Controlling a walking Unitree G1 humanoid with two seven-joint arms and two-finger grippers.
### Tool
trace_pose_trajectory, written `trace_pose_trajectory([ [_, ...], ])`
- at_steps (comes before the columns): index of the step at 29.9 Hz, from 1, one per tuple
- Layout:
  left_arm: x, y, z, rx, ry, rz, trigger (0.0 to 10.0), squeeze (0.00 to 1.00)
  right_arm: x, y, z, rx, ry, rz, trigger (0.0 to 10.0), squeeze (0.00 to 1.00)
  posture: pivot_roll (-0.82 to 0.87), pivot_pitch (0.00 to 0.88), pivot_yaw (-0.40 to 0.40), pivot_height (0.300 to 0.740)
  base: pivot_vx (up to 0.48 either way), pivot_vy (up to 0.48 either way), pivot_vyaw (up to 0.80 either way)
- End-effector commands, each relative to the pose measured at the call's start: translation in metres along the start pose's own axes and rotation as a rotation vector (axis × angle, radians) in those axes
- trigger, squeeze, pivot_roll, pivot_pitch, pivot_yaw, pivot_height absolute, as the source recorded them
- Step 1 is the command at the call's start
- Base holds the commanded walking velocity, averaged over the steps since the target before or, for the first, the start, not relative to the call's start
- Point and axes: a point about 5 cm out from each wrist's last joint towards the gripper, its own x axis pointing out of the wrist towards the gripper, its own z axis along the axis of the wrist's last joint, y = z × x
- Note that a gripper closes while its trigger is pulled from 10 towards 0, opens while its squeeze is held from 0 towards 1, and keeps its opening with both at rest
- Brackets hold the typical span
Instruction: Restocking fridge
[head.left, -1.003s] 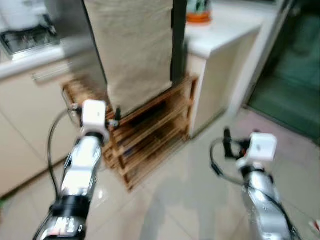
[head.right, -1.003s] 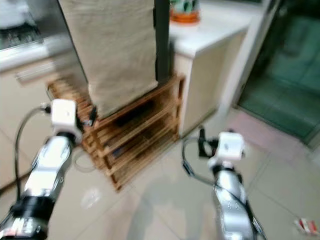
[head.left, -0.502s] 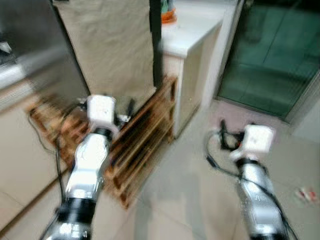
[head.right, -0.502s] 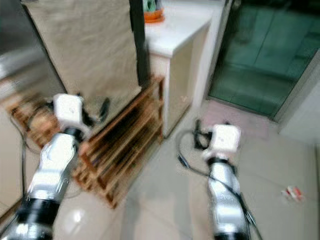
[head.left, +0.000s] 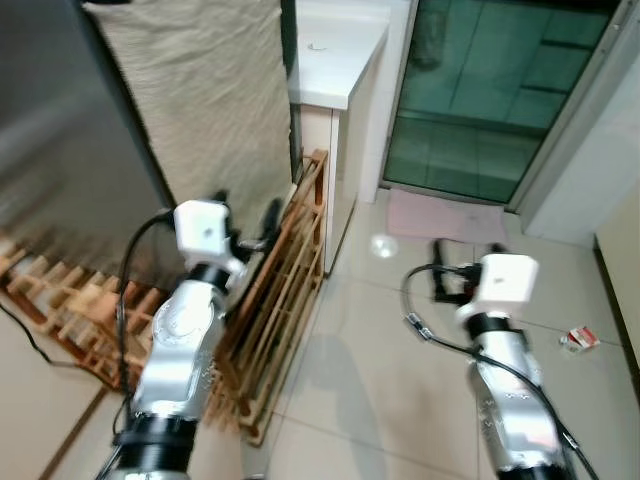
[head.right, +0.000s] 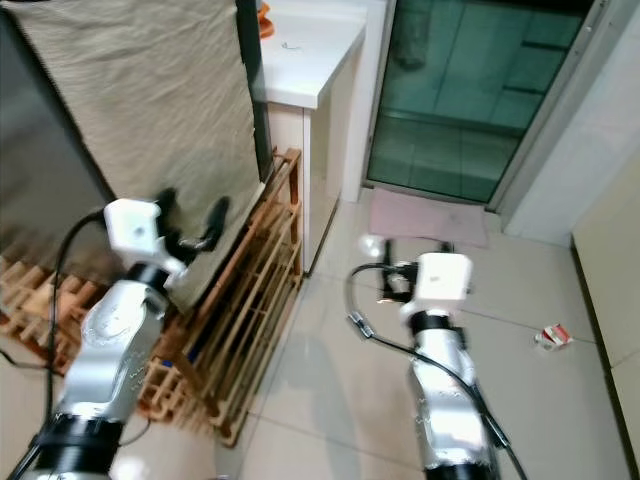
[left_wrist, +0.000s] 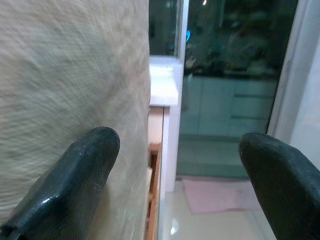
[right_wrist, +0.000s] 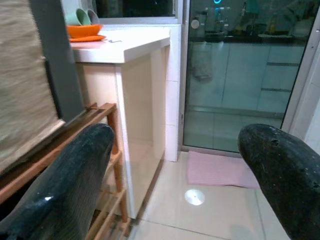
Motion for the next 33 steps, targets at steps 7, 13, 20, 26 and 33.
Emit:
trace_pose_trajectory([
  [7, -0.003, -0.013, 0.0, 0.01, 0.018, -0.094, 10.0, 0.0, -0.001, -0.009, -0.003, -0.024, 0.006, -0.013, 10.0, 0.0, -0.05, 0.0, 0.018, 0.74, 0.0, 0.0, 0.0],
  [13, 0.006, 0.005, -0.002, 0.041, 0.082, -0.018, 10.0, 0.0, 0.001, -0.009, -0.003, -0.031, 0.006, -0.005, 10.0, 0.0, -0.05, 0.0, 0.019, 0.74, 0.0, 0.0, 0.0],
  [20, 0.017, 0.012, 0.001, 0.074, 0.09, 0.045, 10.0, 0.0, 0.005, -0.009, -0.001, -0.033, -0.003, -0.007, 10.0, 0.0, -0.05, 0.0, 0.024, 0.74, 0.0, 0.0, 0.0],
  [26, 0.028, 0.002, 0.004, 0.026, 0.088, 0.03, 10.0, 0.0, 0.006, -0.009, 0.002, -0.033, -0.013, -0.008, 10.0, 0.0, -0.06, 0.0, 0.029, 0.74, 0.0, 0.0, 0.0],
  [33, 0.035, -0.005, 0.005, 0.0, 0.09, 0.011, 10.0, 0.0, 0.006, -0.008, 0.003, -0.036, -0.014, -0.01, 10.0, 0.0, -0.07, 0.0, 0.032, 0.74, 0.0, 0.0, 0.0],
])
